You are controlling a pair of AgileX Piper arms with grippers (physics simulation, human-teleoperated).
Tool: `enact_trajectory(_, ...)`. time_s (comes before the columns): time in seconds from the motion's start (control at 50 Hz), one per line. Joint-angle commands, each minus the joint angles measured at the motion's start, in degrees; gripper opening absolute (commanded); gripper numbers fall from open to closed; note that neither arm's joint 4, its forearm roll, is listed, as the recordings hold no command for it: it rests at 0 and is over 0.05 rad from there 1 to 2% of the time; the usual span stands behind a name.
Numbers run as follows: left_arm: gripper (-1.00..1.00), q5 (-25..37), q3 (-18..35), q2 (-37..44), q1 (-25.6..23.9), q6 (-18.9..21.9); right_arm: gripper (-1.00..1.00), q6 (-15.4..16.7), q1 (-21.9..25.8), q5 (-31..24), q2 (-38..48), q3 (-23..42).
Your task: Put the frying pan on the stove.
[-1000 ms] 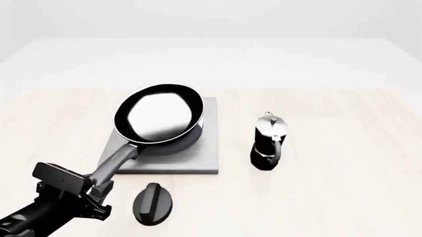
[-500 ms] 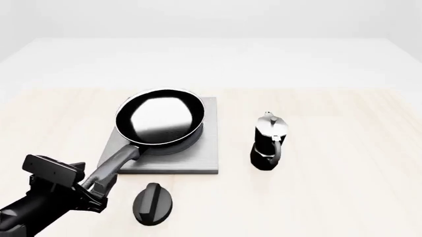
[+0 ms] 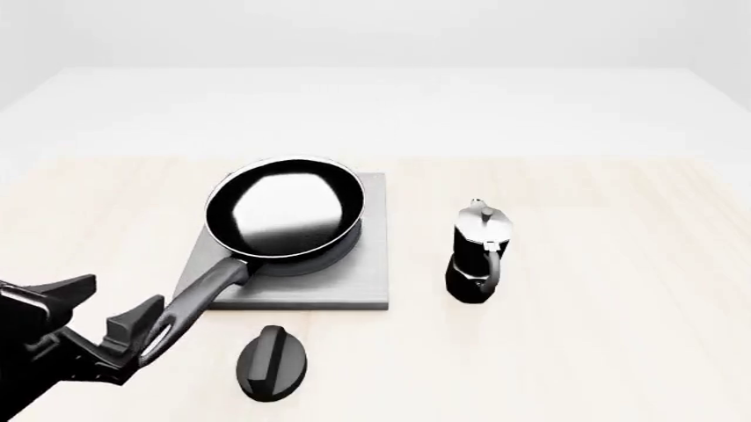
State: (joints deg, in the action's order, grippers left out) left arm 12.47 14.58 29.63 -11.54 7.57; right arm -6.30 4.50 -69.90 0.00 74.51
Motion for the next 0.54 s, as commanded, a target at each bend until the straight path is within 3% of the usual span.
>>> enact_trajectory(0.02, 1.0, 6.68, 1.56, -9.44, 1.73, -2.51, 1.0, 0.11, 0.01, 0.0, 0.0, 0.04)
enact_trajectory(0.16, 1.0, 6.54, -0.31, -13.37, 3.89, -2.55, 1.0, 0.19, 0.04, 0.0, 0.0, 0.07)
enact_trajectory(0.28, 1.0, 7.21, -1.38, -19.61, 4.86, -6.32, 1.0, 0.42, 0.05, 0.0, 0.0, 0.2)
enact_trajectory(0.36, 1.0, 6.12, -2.52, -20.1, 5.69, -5.3, 1.0, 0.51, 0.06, 0.0, 0.0, 0.21)
enact_trajectory(0.54, 1.0, 10.96, -0.95, -28.38, 7.57, -8.37, 1.0, 0.63, 0.13, 0.0, 0.0, 0.27)
